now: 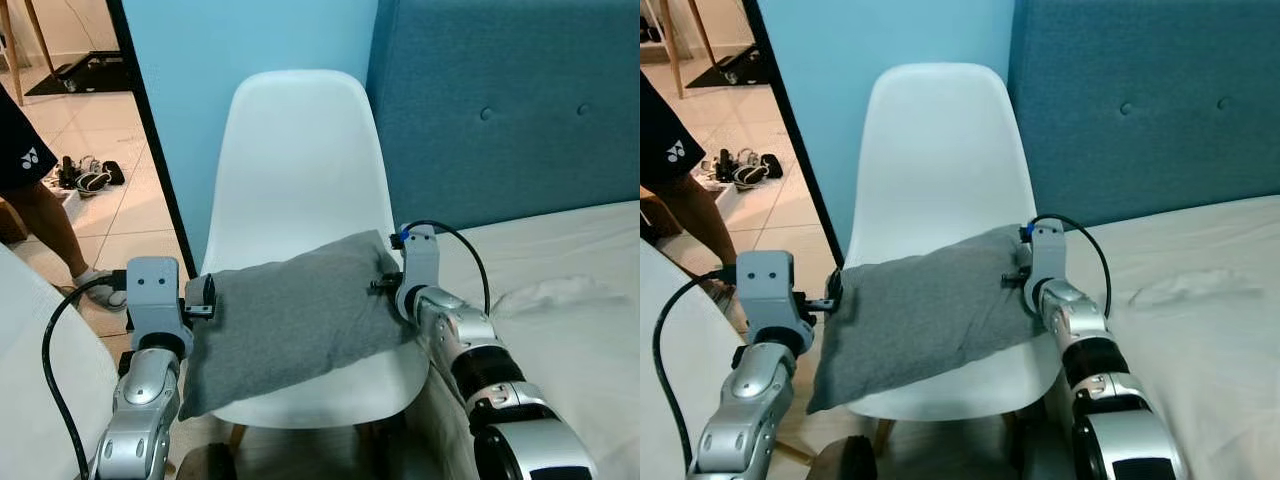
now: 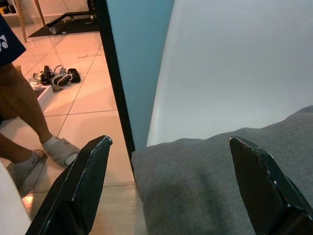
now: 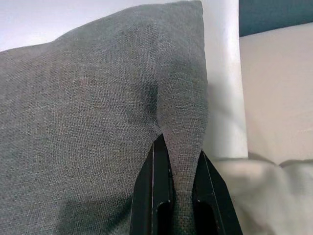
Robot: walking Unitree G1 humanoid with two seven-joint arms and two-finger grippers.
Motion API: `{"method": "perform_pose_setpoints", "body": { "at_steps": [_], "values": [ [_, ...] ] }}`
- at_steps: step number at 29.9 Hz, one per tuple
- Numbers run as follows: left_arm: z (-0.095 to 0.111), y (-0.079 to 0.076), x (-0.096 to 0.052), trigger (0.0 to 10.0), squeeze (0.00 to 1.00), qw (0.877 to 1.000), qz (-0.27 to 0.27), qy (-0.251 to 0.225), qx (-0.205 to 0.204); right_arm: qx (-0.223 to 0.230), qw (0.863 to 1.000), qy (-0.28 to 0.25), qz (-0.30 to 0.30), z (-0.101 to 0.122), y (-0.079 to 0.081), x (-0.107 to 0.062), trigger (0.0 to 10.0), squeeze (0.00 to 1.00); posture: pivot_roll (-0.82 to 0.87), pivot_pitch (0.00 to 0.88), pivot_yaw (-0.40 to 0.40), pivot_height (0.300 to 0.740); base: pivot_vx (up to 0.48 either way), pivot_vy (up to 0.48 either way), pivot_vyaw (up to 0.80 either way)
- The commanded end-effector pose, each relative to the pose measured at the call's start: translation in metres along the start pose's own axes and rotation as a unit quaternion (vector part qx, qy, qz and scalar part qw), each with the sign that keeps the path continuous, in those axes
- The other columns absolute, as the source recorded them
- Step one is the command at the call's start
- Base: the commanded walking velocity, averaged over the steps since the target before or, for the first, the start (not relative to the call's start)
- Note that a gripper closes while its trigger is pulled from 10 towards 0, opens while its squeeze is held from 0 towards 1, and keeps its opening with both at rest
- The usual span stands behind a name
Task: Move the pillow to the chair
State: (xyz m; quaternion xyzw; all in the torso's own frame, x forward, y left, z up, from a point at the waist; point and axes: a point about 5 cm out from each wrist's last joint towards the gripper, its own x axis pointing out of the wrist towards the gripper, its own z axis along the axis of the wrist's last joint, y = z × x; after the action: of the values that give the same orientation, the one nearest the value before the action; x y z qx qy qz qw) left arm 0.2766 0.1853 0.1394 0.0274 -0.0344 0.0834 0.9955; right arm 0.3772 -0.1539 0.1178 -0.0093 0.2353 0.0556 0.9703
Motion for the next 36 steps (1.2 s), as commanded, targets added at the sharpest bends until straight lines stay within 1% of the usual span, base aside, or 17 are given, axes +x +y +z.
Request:
{"method": "perform_pose_setpoints", "body": {
  "at_steps": [1, 3, 4, 5, 6, 14, 18, 21, 24, 25, 26, 27, 31, 32, 33, 35, 36],
  "values": [
    [0.003, 0.000, 0.001, 10.0, 0.00, 1.000, -0.005, -0.003, 0.009, -0.004, 1.000, -0.007, 0.023, 0.003, 0.012, 0.002, 10.0, 0.00, 0.09, 0.000, -0.031, 0.530, 0.000, 0.000, 0.00],
    [0.003, 0.000, 0.001, 10.0, 0.00, 1.000, -0.006, -0.003, 0.010, -0.002, 0.999, -0.009, 0.035, 0.004, 0.017, 0.003, 10.0, 0.00, 0.09, 0.000, -0.031, 0.530, 0.000, 0.000, 0.00],
    [0.004, 0.000, 0.000, 10.0, 0.00, 1.000, -0.005, -0.004, 0.012, -0.003, 0.999, -0.017, 0.034, 0.007, 0.022, 0.005, 10.0, 0.91, 0.10, 0.000, -0.035, 0.530, 0.000, 0.000, 0.00],
    [0.004, 0.000, 0.000, 10.0, 0.00, 1.000, -0.005, -0.004, 0.012, -0.003, 0.999, -0.017, 0.034, 0.007, 0.022, 0.005, 10.0, 0.91, 0.10, 0.000, -0.035, 0.530, 0.000, 0.000, 0.00],
    [0.004, 0.000, 0.000, 10.0, 0.00, 1.000, -0.005, -0.004, 0.014, -0.004, 0.999, -0.023, 0.035, 0.010, 0.026, 0.006, 10.0, 1.00, 0.10, 0.000, -0.041, 0.530, 0.000, 0.000, 0.00],
    [0.005, 0.000, 0.000, 10.0, 0.00, 1.000, 0.001, -0.006, 0.017, 0.022, 0.997, -0.036, 0.063, 0.021, 0.030, 0.006, 10.0, 1.00, 0.10, 0.000, -0.045, 0.530, 0.000, 0.000, 0.00],
    [0.005, -0.001, 0.000, 10.0, 0.00, 1.000, 0.002, -0.006, 0.017, 0.039, 0.994, -0.064, 0.085, 0.031, 0.021, 0.003, 10.0, 1.00, 0.09, 0.000, -0.045, 0.530, 0.000, 0.000, 0.00],
    [0.006, -0.001, 0.000, 10.0, 0.00, 1.000, 0.001, -0.008, 0.021, 0.000, 0.994, -0.091, 0.068, 0.044, -0.003, -0.003, 10.0, 1.00, 0.08, 0.000, -0.045, 0.530, 0.000, 0.000, 0.00],
    [0.006, 0.001, 0.001, 10.0, 0.00, 1.000, 0.002, -0.009, 0.021, 0.012, 0.991, -0.114, 0.066, 0.052, -0.011, -0.007, 10.0, 1.00, 0.07, 0.000, -0.043, 0.530, 0.000, 0.000, 0.00],
    [0.008, 0.002, 0.003, 10.0, 0.00, 1.000, 0.005, -0.014, 0.019, 0.104, 0.970, -0.181, 0.128, 0.066, -0.012, -0.016, 10.0, 0.00, 0.07, 0.000, -0.045, 0.530, 0.000, 0.000, 0.00],
    [0.008, 0.002, 0.003, 10.0, 0.00, 1.000, 0.005, -0.014, 0.019, 0.104, 0.970, -0.181, 0.128, 0.066, -0.012, -0.016, 10.0, 0.00, 0.07, 0.000, -0.045, 0.530, 0.000, 0.000, 0.00],
    [0.010, 0.002, 0.003, 10.0, 0.00, 1.000, 0.005, -0.018, 0.015, 0.140, 0.955, -0.206, 0.160, 0.070, -0.009, -0.021, 10.0, 0.00, 0.07, 0.000, -0.044, 0.535, 0.000, 0.000, 0.00],
    [0.010, 0.002, 0.003, 10.0, 0.00, 1.000, 0.005, -0.018, 0.015, 0.140, 0.955, -0.206, 0.160, 0.070, -0.009, -0.021, 10.0, 0.00, 0.07, 0.000, -0.044, 0.540, 0.000, 0.000, 0.00],
    [0.010, 0.002, 0.004, 10.0, 0.00, 1.000, 0.005, -0.016, 0.007, 0.164, 0.939, -0.226, 0.199, 0.065, 0.001, -0.027, 10.0, 0.00, 0.06, 0.000, -0.040, 0.545, 0.000, 0.000, 0.00],
    [0.010, 0.002, 0.004, 10.0, 0.00, 1.000, 0.005, -0.016, 0.007, 0.164, 0.939, -0.226, 0.199, 0.065, 0.001, -0.027, 10.0, 0.00, 0.06, 0.000, -0.040, 0.545, 0.000, 0.000, 0.00],
    [0.006, -0.001, 0.004, 10.0, 0.00, 1.000, -0.001, -0.006, -0.007, 0.171, 0.926, -0.235, 0.242, 0.044, 0.023, -0.033, 10.0, 0.00, 0.06, 0.000, -0.038, 0.554, -0.461, 0.000, 0.00],
    [0.003, -0.003, 0.002, 10.0, 0.00, 1.000, -0.006, -0.001, -0.011, 0.156, 0.928, -0.230, 0.250, 0.029, 0.033, -0.033, 10.0, 0.00, 0.06, 0.000, -0.038, 0.559, -0.319, 0.000, 0.00]
  ]
}}
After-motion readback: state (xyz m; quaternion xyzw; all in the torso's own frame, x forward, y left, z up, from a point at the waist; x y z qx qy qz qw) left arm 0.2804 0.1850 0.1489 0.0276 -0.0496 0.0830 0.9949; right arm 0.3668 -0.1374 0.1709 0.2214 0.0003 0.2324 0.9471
